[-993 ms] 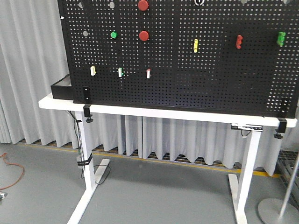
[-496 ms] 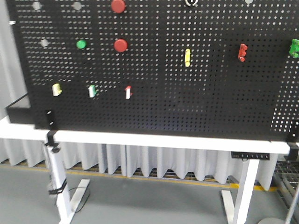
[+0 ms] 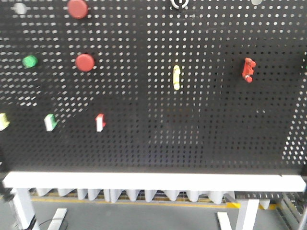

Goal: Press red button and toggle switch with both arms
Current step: 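Drive closer until the pegboard fills the view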

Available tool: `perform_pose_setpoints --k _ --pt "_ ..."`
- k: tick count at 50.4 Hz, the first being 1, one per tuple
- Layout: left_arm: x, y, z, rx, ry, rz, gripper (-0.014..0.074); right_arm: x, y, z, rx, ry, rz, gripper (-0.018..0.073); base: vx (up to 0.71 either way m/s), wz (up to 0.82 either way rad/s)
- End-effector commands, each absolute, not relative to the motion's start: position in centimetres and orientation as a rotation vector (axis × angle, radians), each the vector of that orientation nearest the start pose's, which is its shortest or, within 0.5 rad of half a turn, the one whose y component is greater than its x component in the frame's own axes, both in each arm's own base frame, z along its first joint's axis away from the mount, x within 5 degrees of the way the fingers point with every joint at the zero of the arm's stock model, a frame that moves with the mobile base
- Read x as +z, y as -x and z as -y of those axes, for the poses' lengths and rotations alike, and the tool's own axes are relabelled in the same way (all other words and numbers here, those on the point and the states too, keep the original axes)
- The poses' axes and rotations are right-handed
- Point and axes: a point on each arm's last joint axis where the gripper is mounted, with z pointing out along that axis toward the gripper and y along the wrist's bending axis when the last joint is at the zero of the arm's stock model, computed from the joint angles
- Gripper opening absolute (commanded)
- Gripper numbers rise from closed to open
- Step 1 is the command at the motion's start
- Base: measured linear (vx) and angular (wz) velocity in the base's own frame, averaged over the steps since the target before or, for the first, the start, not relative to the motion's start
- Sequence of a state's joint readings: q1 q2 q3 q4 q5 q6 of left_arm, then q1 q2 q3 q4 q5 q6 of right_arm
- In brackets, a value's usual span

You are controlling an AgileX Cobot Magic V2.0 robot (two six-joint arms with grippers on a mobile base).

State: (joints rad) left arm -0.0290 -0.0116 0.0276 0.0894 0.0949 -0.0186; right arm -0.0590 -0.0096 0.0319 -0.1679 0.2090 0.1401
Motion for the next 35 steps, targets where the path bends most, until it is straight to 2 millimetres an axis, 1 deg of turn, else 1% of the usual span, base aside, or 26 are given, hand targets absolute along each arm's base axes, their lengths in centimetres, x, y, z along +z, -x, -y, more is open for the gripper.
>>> perform_pose_setpoints --k 1,15,35 --pt "19.52 -5.66 0.17 0.02 -0.066 -1.521 0.0001 18.94 -5.59 0.55 -0.092 -0.041 -1.621 -0.0003 0.29 -0.09" --pt "19.52 -5.66 0.17 0.02 -0.066 -1.521 0.0001 18.93 -5.59 0.55 -0.092 -0.041 -1.621 -0.0003 0.23 -0.06" --pt "19.52 -5.66 0.17 0.02 -0.066 -1.521 0.0001 18.93 -5.59 0.55 -0.092 -0.041 -1.621 -0.0003 0.12 -0.02"
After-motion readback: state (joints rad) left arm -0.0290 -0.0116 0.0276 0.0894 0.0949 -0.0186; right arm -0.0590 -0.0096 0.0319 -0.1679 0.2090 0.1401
